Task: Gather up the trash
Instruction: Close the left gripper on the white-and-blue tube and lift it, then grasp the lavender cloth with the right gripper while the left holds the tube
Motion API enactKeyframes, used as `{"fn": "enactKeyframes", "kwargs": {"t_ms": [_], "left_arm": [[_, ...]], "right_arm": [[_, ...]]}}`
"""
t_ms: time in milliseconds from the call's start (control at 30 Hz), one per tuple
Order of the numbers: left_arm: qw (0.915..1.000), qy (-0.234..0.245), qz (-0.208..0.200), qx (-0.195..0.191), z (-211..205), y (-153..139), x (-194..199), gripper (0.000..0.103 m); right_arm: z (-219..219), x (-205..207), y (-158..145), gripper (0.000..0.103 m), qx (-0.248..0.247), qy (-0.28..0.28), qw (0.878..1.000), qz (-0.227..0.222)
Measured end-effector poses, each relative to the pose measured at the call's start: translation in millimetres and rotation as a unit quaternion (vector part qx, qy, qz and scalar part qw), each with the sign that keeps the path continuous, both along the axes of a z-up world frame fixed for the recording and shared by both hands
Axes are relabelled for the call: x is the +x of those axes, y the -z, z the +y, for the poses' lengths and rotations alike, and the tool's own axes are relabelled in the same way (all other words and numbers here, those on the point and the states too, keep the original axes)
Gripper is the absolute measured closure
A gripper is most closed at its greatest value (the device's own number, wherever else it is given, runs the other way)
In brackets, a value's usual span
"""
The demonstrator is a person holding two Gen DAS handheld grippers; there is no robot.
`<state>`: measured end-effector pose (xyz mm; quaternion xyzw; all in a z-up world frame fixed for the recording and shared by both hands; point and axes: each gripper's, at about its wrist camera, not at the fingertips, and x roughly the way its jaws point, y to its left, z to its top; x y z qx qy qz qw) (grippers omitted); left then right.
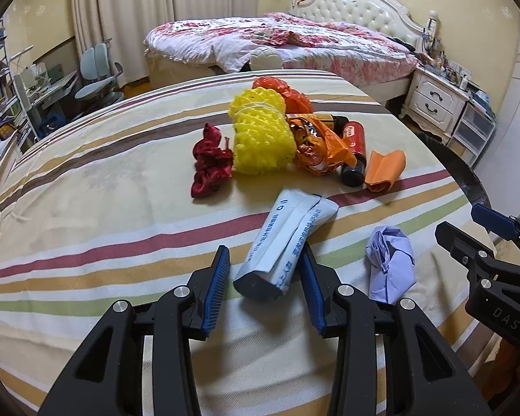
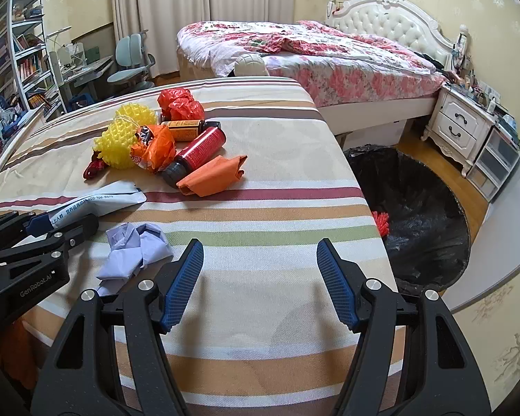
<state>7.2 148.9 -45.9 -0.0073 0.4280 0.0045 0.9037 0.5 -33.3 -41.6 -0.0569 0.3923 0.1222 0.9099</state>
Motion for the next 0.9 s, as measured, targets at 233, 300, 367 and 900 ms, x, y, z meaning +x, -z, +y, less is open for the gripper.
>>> {"fn": "enactKeyframes", "kwargs": {"t_ms": [233, 300, 367, 900], "left_arm": [[0.9999, 0.012, -0.004, 0.012, -4.4, 0.7, -2.5, 0.081], [0.9999, 0.011, -0.005, 0.012, -3.6, 0.3, -6.0, 0.086], [0.9999, 0.01, -0.009, 0.003, -1.2, -1.0, -10.6, 0.087], [0.9977, -0.054, -0.035, 0.019, 37.1, -9.3, -49.4, 0.088]], "right_arm": [[0.1, -0.3, 0.5, 0.037, 0.001, -0.001, 1.0, 0.0], [0.2, -0.4, 0.6, 0.037, 0.0, -0.001, 1.0, 0.0], [1.8, -1.1, 0.9, 0.037, 0.0, -0.003, 1.0, -0.001], [44.0, -17.9, -7.3, 0.037, 0.0, -0.059, 0.998, -0.001]]}}
